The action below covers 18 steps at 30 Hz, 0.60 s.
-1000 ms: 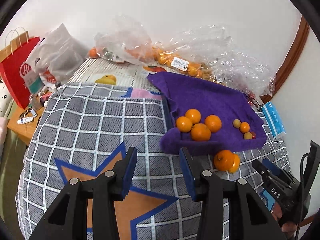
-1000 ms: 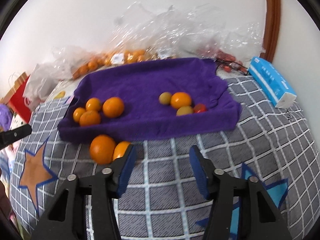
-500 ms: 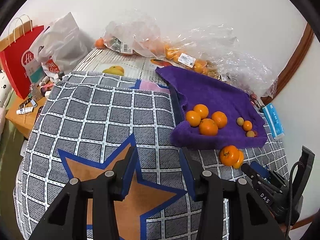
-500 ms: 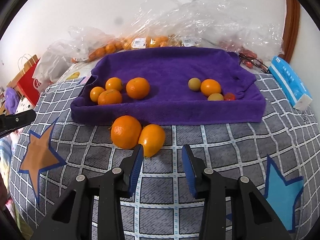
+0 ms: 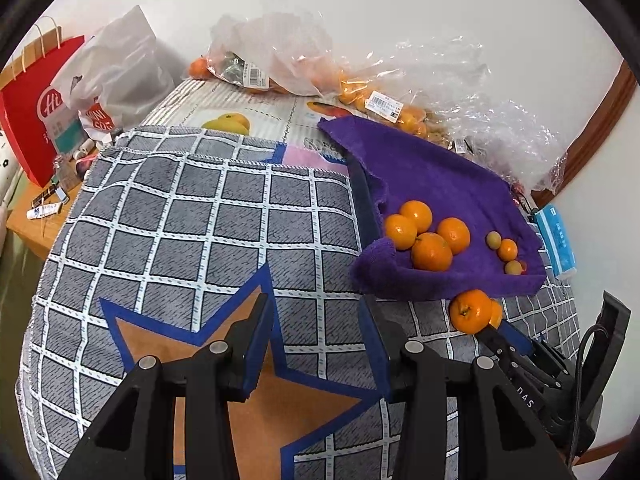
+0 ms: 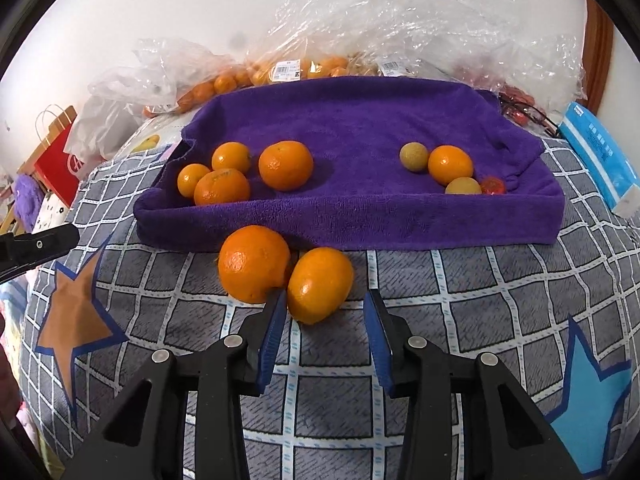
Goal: Organize fruits
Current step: 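Grasp an oval yellow-orange fruit with the right gripper while the left grasps a large orange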
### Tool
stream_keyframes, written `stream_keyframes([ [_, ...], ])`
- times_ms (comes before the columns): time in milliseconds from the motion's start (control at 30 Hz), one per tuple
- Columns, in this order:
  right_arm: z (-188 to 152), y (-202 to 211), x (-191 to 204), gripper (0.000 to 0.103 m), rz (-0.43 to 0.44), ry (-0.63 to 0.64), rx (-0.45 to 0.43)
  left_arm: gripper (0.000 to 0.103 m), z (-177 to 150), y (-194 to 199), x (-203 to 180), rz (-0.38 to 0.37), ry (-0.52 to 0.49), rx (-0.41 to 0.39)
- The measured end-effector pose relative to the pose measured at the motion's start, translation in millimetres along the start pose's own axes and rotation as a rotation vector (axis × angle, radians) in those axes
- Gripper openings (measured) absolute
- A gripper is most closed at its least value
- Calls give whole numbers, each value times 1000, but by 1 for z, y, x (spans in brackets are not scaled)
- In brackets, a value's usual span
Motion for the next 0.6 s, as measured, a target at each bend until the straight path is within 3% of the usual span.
stream_keyframes([
  [200,-1,8,-11,30,-38,23,-12,41,0,-8,-7,-1,-15,15],
  [367,-2,9,-20,31,-17,-3,-10,41,1,-14,-13,-1,-22,27],
  [600,3,-6,-23,36,-21,-15,-8,42,0,-15,-17,18,-38,32],
])
Point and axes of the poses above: each gripper's, at about its wrist camera, not at the fingertips, and y roughly against the way its jaws point, x to its left, z to its top, the point moved 4 cm from there along -y, roughly the way its jaws point, and after that the axes turned 8 degrees about z, right-handed, at the moved point
